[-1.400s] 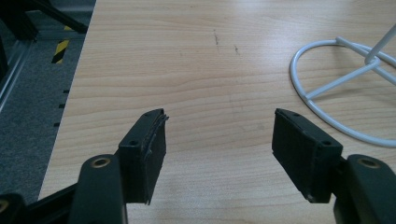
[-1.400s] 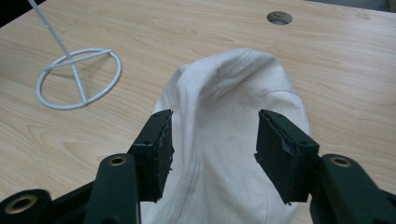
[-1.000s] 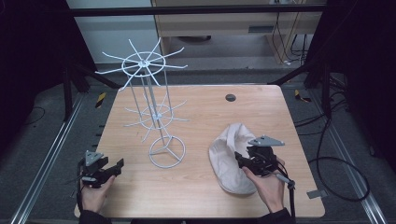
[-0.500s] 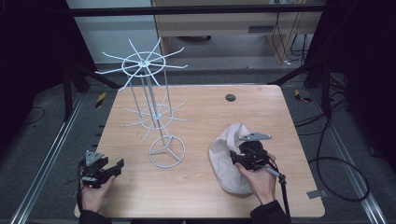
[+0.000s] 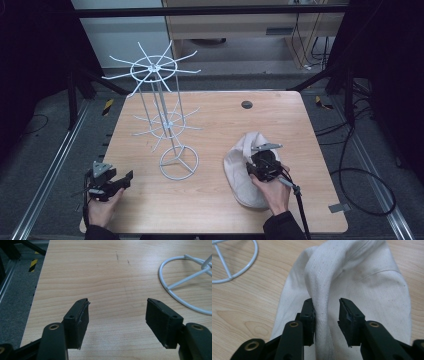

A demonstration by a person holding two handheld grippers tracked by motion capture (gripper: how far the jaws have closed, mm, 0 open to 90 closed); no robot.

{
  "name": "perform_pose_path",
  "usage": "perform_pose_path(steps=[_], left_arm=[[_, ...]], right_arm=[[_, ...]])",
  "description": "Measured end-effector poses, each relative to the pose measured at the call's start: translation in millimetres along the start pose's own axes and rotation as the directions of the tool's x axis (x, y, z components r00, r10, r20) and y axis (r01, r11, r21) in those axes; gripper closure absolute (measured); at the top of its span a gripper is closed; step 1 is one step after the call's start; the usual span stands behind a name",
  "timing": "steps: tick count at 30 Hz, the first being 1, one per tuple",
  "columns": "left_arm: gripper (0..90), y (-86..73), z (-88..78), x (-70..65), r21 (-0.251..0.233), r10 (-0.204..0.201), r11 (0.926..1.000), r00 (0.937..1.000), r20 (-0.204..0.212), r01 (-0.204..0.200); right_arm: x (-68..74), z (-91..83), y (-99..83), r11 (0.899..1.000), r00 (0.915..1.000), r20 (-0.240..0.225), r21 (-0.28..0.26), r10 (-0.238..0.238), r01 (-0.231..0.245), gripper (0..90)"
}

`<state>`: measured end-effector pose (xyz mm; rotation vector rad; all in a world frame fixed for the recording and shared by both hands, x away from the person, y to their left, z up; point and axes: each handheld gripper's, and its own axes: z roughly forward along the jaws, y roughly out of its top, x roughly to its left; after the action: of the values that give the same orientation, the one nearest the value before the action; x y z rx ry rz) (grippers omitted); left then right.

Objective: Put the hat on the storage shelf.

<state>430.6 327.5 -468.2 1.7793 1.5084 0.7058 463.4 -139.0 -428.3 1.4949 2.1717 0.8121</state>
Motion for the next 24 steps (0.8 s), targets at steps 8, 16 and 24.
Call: perform_pose_path(steps=[8,16,24], left_arm=[[35.1,0.0,1.2,-0.7,0.005,0.005,1.0000,1.0000,0.004,-0.005],[35.1,-0.2,1.5,-0.6,0.006,0.004,1.0000,1.0000,0.006,-0.004],[35.1,0.0,1.7,-0.4,0.007,0.005,1.0000,1.0000,0.006,-0.005]], right_arm=[[1.3,11.4,-4.7,0.999,1.0000,-0.008,0.042,-0.002,0.002,79.2],[2.2,11.1,-4.1,0.999,0.9998,-0.014,0.047,0.015,-0.015,87.1],[0.9,5.0,-3.2,0.999,0.9997,-0.015,0.043,0.017,-0.016,88.0]])
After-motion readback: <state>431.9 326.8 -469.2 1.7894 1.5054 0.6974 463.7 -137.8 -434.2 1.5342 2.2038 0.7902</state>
